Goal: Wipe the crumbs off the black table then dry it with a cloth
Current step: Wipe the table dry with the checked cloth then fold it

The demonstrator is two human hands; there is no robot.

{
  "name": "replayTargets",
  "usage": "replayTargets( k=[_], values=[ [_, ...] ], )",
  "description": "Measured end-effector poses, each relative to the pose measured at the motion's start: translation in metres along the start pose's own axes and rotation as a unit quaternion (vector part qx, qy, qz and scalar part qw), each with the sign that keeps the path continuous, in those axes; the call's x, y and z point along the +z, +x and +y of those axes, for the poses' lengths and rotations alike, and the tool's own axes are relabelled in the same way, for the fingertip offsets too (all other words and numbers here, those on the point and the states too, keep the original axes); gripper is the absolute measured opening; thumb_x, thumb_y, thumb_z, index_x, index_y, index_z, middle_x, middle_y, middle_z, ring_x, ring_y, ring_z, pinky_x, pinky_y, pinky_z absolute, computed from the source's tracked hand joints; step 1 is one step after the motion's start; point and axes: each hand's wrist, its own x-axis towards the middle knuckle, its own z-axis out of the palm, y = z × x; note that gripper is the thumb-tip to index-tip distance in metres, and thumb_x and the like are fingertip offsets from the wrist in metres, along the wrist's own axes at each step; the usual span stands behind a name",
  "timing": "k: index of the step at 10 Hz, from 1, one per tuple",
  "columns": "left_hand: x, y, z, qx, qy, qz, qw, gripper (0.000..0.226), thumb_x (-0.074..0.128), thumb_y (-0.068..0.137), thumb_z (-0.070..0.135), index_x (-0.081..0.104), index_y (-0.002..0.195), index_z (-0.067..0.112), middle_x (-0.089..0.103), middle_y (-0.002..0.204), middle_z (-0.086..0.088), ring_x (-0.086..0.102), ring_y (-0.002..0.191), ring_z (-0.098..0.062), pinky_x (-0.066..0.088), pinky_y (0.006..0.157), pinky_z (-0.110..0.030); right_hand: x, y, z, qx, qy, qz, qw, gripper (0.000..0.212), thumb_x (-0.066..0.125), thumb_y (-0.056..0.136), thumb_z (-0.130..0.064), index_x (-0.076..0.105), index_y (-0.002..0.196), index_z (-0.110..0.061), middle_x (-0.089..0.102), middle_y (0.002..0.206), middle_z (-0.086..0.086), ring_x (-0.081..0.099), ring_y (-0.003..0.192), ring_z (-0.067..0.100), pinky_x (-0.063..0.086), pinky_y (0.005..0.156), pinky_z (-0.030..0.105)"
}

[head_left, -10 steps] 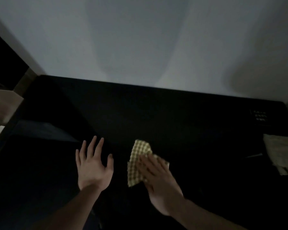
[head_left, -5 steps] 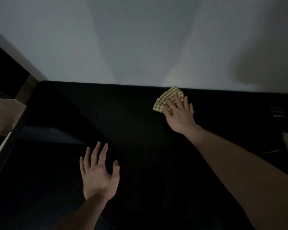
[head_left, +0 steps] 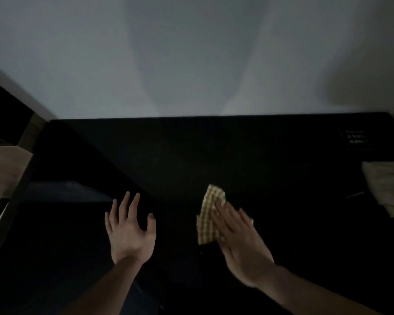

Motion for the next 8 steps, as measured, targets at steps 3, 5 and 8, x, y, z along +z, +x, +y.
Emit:
replayTargets(
  k=[3, 5, 8],
  values=[
    [-0.005, -0.004, 0.002, -0.004, -0.018, -0.001, 1.000, 0.066, 0.046, 0.095, 0.051, 0.035, 0.157, 0.032, 0.024, 0.170, 0.007, 0.008, 0.161, -0.022, 0.007, 0.131, -0.052, 0.070, -0.117, -0.046, -0.155, -0.214, -0.023, 0.964, 0.050, 0.022, 0.106, -0.045, 0.040, 0.153, -0.038, 0.043, 0.163, -0.008, 0.037, 0.152, 0.015, 0.023, 0.126, 0.036],
    [-0.004, -0.003, 0.004, -0.011, -0.018, -0.003, 1.000, 0.065, 0.052, 0.097, 0.047, 0.033, 0.158, 0.032, 0.022, 0.171, 0.008, 0.006, 0.161, -0.022, 0.006, 0.131, -0.051, -0.014, -0.040, -0.017, -0.070, 0.182, 0.067, 0.979, 0.053, 0.022, 0.110, -0.018, 0.030, 0.160, -0.032, 0.020, 0.168, -0.018, 0.016, 0.154, -0.009, 0.022, 0.124, 0.018],
    [0.002, 0.001, -0.003, 0.003, 0.005, 0.003, 1.000, 0.068, 0.041, 0.094, 0.054, 0.031, 0.158, 0.033, 0.020, 0.171, 0.007, 0.007, 0.161, -0.024, 0.006, 0.131, -0.052, -0.096, 0.157, 0.139, 0.151, 0.048, 0.185, 0.970, 0.057, 0.042, 0.101, -0.006, 0.037, 0.158, -0.002, 0.031, 0.169, 0.013, 0.024, 0.157, 0.038, 0.021, 0.127, 0.058]
  ],
)
